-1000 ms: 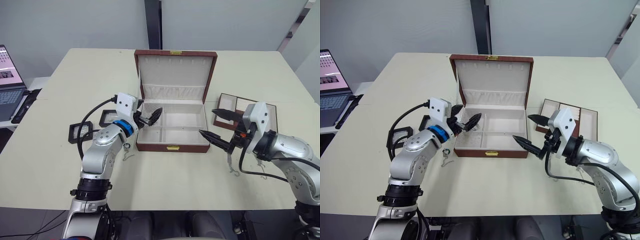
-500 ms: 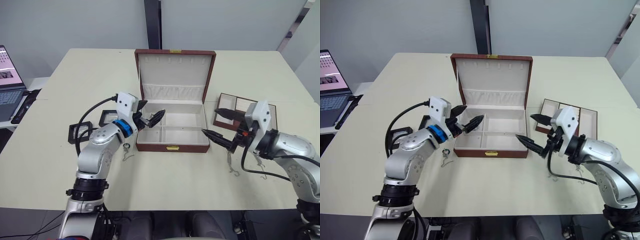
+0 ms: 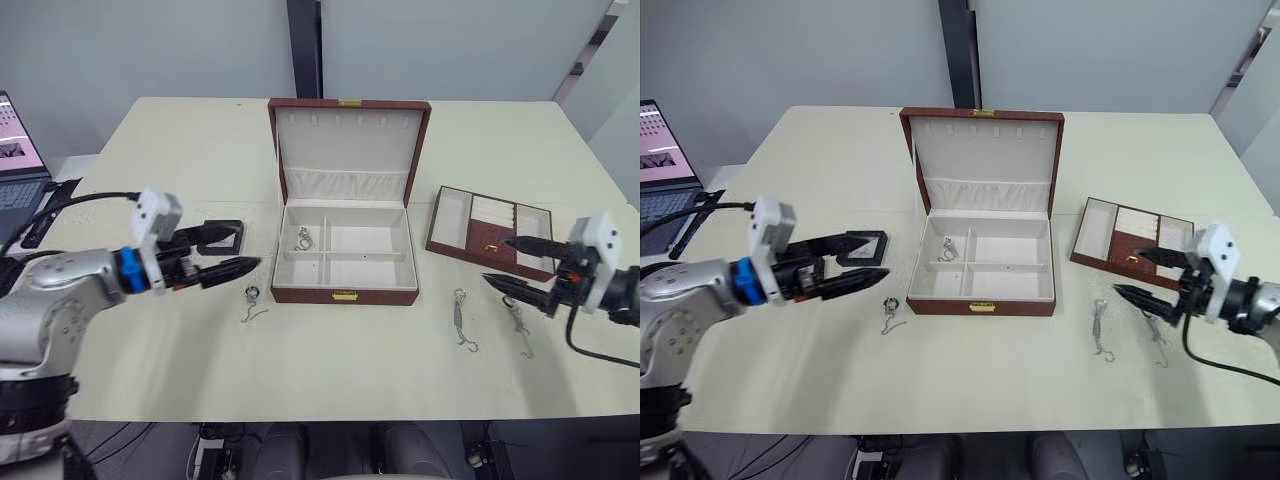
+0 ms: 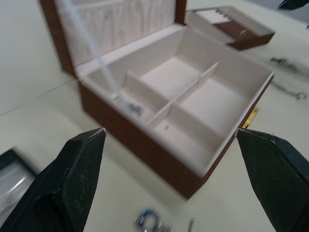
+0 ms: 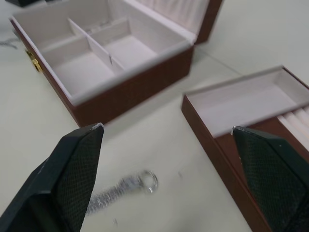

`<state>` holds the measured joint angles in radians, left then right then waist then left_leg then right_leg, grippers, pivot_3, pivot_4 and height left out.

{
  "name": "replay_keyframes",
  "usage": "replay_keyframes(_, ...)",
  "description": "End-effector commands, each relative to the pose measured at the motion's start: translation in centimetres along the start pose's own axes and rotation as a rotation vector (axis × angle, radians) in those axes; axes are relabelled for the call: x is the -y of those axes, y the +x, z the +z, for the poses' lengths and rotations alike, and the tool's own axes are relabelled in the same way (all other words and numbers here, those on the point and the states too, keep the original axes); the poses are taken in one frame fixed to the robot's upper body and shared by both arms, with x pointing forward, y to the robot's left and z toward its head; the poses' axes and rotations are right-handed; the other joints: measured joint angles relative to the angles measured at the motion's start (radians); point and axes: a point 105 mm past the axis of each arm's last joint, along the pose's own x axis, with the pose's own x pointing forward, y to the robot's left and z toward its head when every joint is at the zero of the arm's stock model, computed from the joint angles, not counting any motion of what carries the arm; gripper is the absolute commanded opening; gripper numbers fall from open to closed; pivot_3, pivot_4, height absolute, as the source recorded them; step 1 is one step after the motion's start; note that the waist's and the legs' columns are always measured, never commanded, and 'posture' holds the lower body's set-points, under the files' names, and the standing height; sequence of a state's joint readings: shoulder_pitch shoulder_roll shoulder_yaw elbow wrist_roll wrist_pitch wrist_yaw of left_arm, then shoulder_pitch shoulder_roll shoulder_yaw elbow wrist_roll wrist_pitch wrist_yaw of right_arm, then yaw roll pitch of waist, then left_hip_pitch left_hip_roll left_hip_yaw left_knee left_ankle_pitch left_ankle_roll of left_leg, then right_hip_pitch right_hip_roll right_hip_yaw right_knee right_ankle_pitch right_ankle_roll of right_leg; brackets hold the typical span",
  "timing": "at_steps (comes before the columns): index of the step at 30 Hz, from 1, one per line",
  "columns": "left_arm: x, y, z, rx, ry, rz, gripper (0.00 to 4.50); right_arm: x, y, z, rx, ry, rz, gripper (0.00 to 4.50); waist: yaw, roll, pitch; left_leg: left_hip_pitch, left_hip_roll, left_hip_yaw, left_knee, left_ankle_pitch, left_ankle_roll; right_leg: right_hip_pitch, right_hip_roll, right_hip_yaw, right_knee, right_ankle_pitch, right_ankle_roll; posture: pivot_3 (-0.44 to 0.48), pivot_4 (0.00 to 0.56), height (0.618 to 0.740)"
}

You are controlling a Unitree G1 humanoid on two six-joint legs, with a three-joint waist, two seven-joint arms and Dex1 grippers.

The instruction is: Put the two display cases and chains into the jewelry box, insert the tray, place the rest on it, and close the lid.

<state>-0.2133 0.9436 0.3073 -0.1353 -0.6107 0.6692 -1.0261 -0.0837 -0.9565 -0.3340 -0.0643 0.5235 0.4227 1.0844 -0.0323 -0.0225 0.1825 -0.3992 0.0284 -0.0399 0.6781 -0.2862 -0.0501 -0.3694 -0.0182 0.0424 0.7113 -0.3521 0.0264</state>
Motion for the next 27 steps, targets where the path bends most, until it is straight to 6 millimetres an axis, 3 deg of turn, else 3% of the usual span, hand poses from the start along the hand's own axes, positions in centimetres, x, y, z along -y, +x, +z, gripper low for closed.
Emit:
replay_keyframes(1,-2.6,-3.8,0.3,-0.014,0.071,0.167,4.47,1.8,-2.0,-0.9,-0.037,-0.019,-0.046,4.5,0.0,0.0,0.0,0.0,0.0,0.0,0.0,0.0,0.0,0.0,0.0,0.0,0.0,0.0,0.0,0.0,0.15,0.74)
replay_keyframes(8,-4.7,-9.8,-2.9,-0.11,0.033,0.379,4.47,3.6,-3.7,-4.1,-0.136,0.005,-0.097,4.5,0.0,0.002,0.001,0.0,0.001,0.001,0.0,0.0,0.0,-0.001,0.0,0.001,0.0,0.0,0.0,0.0,0.15,0.74)
replay_keyframes(16,-5.6,-13.9,-5.9,-0.153,-0.032,0.529,4.47,4.1,-5.7,-5.9,-0.204,0.048,-0.145,4.5,0.0,0.002,0.002,0.0,0.0,0.001,-0.001,0.0,0.0,-0.001,-0.001,0.001,0.0,0.0,0.0,0.0,0.15,0.74)
replay_keyframes(21,-5.6,-14.7,-7.3,-0.191,-0.044,0.553,4.47,4.2,-6.1,-6.8,-0.229,0.049,-0.161,4.5,-0.001,0.002,0.002,0.0,0.0,0.002,-0.001,0.0,0.0,0.0,-0.001,0.001,0.0,0.0,0.0,0.0,0.15,0.74)
replay_keyframes(27,-5.7,-14.3,-7.2,-0.195,-0.036,0.543,4.47,4.2,-5.9,-6.5,-0.218,0.041,-0.163,4.5,-0.001,0.002,0.002,0.0,0.0,0.002,-0.001,0.0,0.0,0.0,-0.001,0.001,0.0,0.0,0.0,0.0,0.15,0.74)
